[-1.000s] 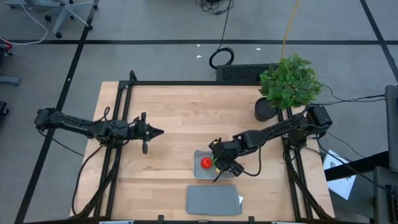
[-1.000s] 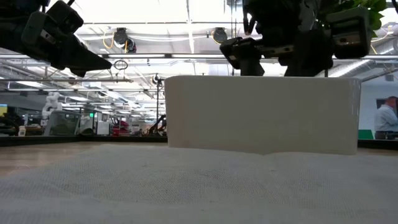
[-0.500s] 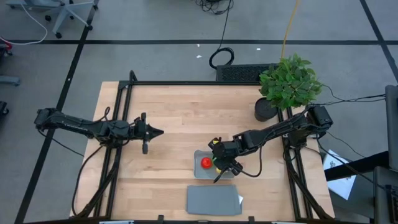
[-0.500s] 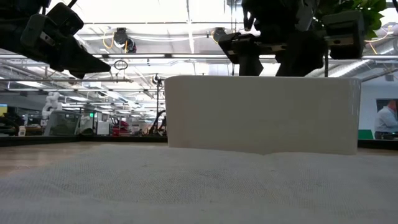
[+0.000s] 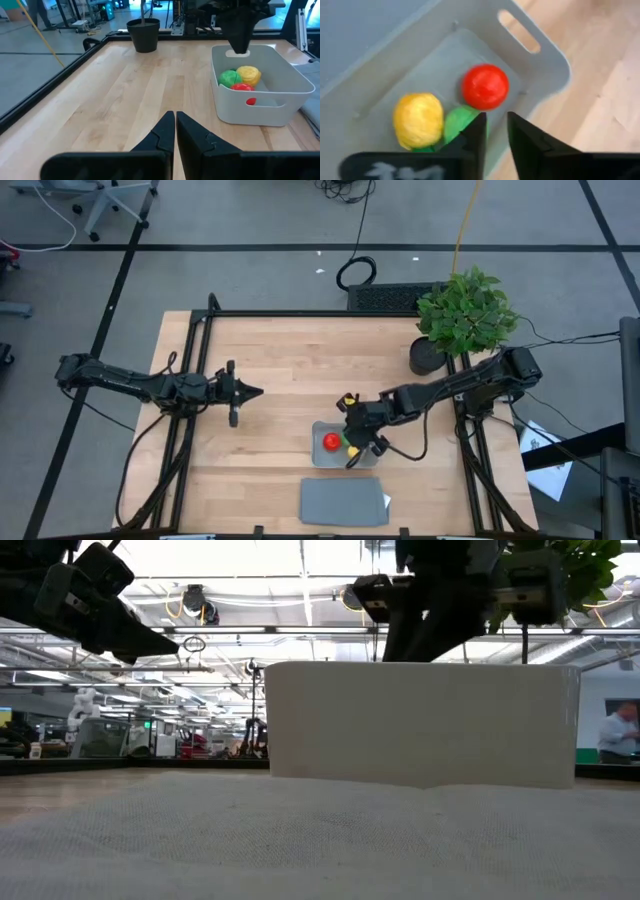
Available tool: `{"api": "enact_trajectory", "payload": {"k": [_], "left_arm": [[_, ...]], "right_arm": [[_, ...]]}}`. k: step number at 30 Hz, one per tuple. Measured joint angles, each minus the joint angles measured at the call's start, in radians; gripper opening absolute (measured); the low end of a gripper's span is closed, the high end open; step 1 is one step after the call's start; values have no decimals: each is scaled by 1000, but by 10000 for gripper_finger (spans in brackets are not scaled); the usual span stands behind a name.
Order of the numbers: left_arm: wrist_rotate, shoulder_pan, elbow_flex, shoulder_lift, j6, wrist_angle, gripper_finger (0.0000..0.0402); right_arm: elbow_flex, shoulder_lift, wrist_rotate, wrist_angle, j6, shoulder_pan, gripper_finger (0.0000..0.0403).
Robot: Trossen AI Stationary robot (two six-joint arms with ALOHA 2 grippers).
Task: Pick and placing Produce into tupperware
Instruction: Return to Home Position
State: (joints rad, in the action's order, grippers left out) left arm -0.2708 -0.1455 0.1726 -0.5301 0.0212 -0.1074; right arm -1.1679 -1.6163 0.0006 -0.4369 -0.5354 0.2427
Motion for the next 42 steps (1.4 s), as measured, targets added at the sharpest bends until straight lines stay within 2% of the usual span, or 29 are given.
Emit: {"api": "enact_trajectory", "payload": {"k": [4, 6, 20, 35, 42], "left_arm": [[0, 0, 0, 0, 0, 0, 21], [0, 0, 0, 0, 5, -1, 21], [0, 0, 0, 0, 15, -1, 21], [0, 0, 0, 0, 31, -1, 21], [0, 0, 0, 0, 32, -1, 21]], "right_arm": [[0, 2, 13, 0, -4, -12, 15], [0, 2, 13, 4, -7, -17, 5], [0, 2, 26, -16, 32, -27, 3], [23, 2, 32, -46, 167, -53, 0], [69, 1, 154, -49, 248, -67, 0]]}}
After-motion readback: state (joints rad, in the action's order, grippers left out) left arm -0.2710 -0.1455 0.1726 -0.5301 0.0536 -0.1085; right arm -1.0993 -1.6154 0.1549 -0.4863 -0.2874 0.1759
